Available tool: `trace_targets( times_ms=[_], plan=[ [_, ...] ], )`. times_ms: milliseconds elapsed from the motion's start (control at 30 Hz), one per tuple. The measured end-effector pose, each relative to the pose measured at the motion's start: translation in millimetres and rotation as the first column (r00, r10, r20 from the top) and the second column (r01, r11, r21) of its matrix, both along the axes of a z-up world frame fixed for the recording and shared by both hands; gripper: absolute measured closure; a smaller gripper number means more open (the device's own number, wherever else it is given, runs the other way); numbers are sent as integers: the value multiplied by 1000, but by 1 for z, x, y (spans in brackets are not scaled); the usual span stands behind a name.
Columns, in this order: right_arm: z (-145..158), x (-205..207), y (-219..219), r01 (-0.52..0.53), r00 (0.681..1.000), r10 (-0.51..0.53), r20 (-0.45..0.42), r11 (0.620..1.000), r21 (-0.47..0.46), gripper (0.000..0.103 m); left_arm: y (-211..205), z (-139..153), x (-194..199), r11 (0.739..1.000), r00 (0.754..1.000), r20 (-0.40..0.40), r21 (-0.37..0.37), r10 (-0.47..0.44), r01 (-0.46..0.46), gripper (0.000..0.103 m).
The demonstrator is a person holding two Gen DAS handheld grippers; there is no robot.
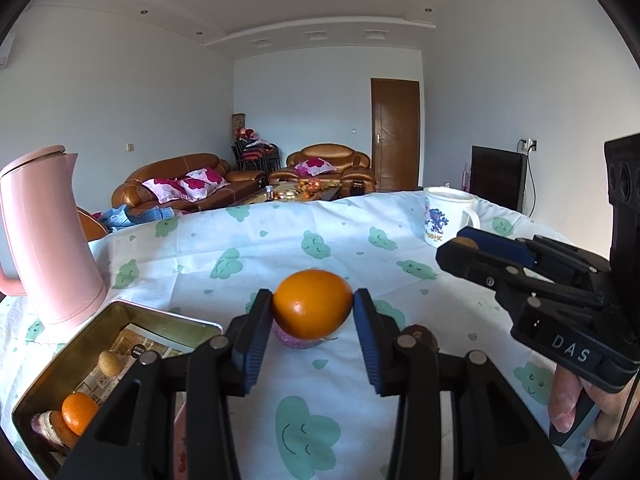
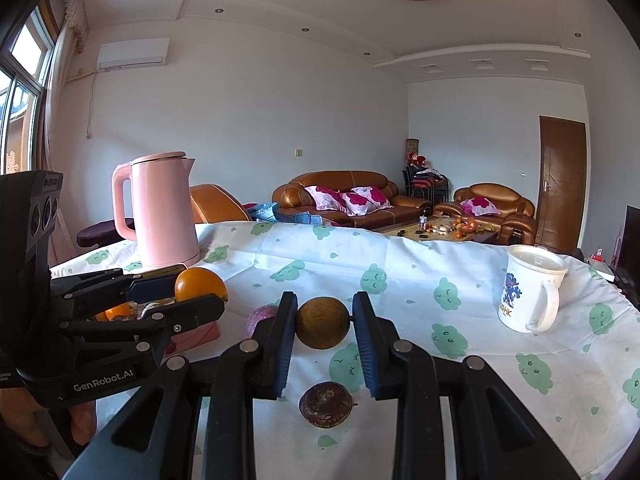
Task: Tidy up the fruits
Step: 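Lift the brown fruit with the right gripper while the left gripper lifts the small orange, then carry the brown fruit over the tin with the right gripper while the left gripper carries the orange there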
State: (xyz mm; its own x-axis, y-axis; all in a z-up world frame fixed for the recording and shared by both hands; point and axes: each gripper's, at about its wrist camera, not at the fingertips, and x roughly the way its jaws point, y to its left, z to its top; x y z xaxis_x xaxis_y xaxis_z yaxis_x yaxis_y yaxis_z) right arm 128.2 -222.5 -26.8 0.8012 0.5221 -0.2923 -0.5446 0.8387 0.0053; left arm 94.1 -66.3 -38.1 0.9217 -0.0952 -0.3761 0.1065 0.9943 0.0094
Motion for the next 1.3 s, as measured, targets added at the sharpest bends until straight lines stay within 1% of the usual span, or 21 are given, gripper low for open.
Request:
trace_targets(
  times_ms=[300,433,667,867,1100,1300],
  plan=[
    [-1,-3,7,-9,1000,9,-11,1000,4,73,8,0,-7,1000,1000,-1,-1,8,-8,60],
    [-1,-3,18,-29,999,29,-25,1000,7,73,15,0,-8,1000,1000,-12,-8,11,-11,60],
    [-1,-5,37,-63,997,63,-34,998,-19,72,22,-2,-11,1000,1000,-21,-5,21,-21,60],
    [6,-6,46,-92,995,91,-39,996,-20,72,26,-2,-13,1000,999,-33,-4,28,-28,60],
    [13,-3,59,-129,991,128,-51,991,-20,72,37,0,-21,998,997,-42,12,58,-58,60],
    [20,-7,78,-167,985,165,-40,985,-50,72,50,4,-26,997,996,-38,7,83,-82,60]
  ],
)
